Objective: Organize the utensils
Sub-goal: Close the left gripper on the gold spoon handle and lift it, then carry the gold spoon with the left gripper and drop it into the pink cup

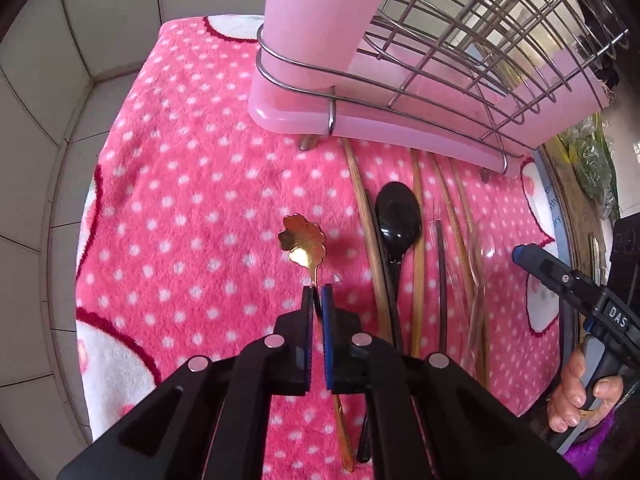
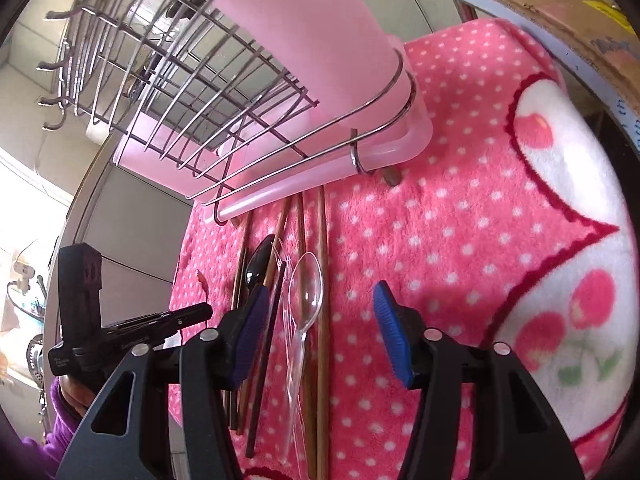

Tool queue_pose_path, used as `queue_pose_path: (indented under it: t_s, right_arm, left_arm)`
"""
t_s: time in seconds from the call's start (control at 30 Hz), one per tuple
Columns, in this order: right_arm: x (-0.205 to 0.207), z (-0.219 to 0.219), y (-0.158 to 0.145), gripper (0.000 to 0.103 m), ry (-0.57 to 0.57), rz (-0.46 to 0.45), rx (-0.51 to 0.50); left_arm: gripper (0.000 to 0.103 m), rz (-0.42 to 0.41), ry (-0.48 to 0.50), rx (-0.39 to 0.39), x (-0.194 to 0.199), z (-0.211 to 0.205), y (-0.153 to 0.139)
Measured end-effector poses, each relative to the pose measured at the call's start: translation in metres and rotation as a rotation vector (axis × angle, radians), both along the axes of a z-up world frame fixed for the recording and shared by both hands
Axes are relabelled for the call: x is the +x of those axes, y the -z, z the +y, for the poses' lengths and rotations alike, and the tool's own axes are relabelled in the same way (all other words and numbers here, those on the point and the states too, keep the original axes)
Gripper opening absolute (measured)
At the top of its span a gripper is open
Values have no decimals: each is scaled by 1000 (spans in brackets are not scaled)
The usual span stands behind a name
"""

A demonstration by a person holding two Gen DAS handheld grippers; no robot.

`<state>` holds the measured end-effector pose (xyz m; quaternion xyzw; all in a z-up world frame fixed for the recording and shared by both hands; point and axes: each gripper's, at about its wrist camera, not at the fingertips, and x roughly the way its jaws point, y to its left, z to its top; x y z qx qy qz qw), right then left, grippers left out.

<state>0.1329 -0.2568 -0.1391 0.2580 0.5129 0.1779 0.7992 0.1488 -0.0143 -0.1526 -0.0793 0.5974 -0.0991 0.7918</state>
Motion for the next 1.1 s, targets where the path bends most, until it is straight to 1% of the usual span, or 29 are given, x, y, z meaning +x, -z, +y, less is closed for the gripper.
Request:
queue_pose_path:
  t_s: [0.03, 0.1, 0.13, 0.17, 0.2, 0.27, 0.37, 0.5, 0.6, 0.67, 0.83, 0.9, 0.97, 1.1]
  right_arm:
    - [2, 2, 2, 48, -3, 9, 2]
    - [7, 9, 8, 37, -14, 33, -2]
    - [8, 11, 11, 34, -18, 42, -6]
    - [9, 14, 14, 27, -23, 52, -5]
    - [10, 17, 16, 17, -29, 59, -1]
    - [10, 20, 20, 5, -31, 66, -7]
    - [6, 23, 17, 5, -26, 42, -17]
    - [-4, 21, 1, 4, -11, -22, -39]
    - [-10, 18, -11, 3, 5, -59, -45]
    - [-16, 17, -19, 3, 17, -84, -51]
    - [-26, 9, -37, 3, 45, -145, -54]
    - [-31, 7, -47, 3, 57, -180, -52]
    - [-37, 2, -60, 3, 70, -222, -55]
    - [-45, -8, -93, 3, 104, -323, -67]
  left_arm:
    - [3, -2, -1, -2, 0, 1, 0]
    - [2, 0, 1, -4, 4, 7, 1]
    - [2, 7, 3, -13, 5, 7, 4]
    - [2, 13, 5, -19, 7, 6, 6]
    - [2, 17, 9, -23, 10, 9, 10]
    - [2, 23, 9, -36, 10, 10, 16]
    - [3, 30, 13, -62, 13, 9, 19]
    - [3, 45, 9, -98, 13, 21, 22]
    - [1, 15, 1, -107, 7, 30, 17]
    - [1, -10, -2, -133, 2, 36, 9]
    - [1, -116, -3, -182, -15, 48, -22]
    - [1, -168, -2, -216, -22, 53, -37]
    - [1, -225, -6, -242, -29, 59, -53]
    - [1, -362, -6, -262, -44, 66, -90]
